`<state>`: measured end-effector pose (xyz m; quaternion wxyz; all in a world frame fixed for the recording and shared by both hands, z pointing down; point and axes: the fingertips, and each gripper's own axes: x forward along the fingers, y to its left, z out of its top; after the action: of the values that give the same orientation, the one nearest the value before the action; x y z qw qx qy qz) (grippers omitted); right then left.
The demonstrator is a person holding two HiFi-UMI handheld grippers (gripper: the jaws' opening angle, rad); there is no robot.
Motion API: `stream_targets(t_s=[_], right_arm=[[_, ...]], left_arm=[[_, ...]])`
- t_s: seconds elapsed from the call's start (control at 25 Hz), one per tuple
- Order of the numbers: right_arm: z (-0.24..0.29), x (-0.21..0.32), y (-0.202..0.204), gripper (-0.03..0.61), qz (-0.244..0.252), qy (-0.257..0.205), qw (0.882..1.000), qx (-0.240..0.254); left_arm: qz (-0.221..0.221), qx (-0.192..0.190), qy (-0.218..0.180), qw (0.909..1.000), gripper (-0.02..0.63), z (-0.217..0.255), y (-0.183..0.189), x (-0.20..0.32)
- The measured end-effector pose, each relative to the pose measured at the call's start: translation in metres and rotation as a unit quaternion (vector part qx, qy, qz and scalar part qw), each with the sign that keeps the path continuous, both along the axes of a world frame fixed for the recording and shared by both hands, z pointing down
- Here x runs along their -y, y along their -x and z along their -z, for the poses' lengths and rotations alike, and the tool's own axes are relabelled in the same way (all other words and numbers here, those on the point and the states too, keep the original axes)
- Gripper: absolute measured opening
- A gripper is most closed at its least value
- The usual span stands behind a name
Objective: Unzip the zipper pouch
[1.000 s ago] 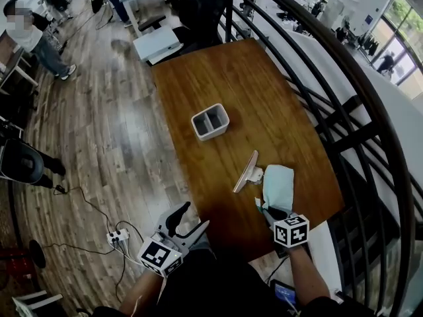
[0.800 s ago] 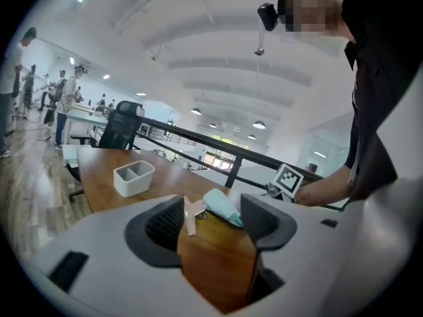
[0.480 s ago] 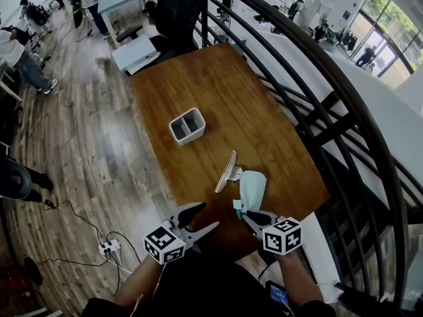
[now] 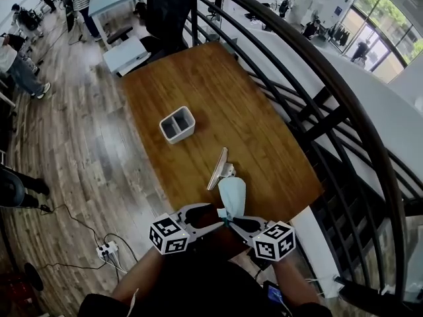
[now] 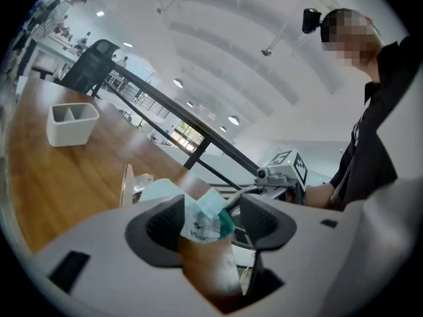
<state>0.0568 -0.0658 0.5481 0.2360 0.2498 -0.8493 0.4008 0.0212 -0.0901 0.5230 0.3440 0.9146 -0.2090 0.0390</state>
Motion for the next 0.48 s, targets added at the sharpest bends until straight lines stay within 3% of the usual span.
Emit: stream_targets(t_s=[0.16,0.48], right_arm=[[-0.0003,-0.0044,0.0052,0.043,0.013,-0.004,1.000,-0.004],[0.0003,-0.0032,0.0089,0.044,0.023,-0.006,1.000,-0.004]], left_arm=[[-0.016,-0.017,0.008,0.9997,0.235,0.0048,-0.0051,-0.0025],[-0.004,-0.034,0.017,0.9993,0.070,0.0086,-0.0018,-0.0023]])
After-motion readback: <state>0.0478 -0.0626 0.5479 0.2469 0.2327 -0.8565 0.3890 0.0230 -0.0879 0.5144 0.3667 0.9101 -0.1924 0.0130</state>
